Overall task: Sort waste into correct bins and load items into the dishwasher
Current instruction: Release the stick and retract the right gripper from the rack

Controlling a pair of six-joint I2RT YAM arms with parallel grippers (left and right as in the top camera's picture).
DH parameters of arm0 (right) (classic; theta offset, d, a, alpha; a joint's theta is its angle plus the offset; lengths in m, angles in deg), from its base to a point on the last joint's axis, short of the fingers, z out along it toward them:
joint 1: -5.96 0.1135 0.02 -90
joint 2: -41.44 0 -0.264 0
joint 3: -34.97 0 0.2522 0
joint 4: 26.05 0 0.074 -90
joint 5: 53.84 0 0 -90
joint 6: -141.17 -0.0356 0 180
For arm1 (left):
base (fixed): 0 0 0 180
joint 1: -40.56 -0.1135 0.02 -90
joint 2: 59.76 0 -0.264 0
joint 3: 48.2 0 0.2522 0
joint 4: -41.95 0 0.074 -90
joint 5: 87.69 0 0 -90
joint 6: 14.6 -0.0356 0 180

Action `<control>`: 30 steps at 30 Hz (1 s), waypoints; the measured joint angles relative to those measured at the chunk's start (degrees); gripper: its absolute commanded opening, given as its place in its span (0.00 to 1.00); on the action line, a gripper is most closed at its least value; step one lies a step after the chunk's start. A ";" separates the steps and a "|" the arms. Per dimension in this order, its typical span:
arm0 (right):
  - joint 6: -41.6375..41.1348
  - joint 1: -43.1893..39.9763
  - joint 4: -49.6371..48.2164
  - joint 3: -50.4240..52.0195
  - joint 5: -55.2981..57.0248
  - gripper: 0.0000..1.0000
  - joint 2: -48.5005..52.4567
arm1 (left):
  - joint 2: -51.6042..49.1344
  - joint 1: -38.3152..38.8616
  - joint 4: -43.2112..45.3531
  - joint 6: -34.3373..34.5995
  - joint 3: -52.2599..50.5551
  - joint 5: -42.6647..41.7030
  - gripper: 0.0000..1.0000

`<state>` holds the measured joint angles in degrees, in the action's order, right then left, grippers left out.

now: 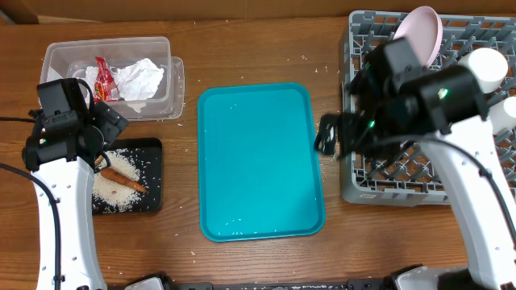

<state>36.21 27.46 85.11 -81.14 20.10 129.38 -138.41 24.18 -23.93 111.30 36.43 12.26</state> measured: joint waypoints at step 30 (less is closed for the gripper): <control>9.75 -2.64 -7.80 3.96 4.96 1.00 -5.16 | 0.00 0.00 0.00 0.00 0.00 0.00 1.00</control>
<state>45.96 24.82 77.31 -77.18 25.06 124.22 -138.41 24.18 -23.93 111.30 36.43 12.26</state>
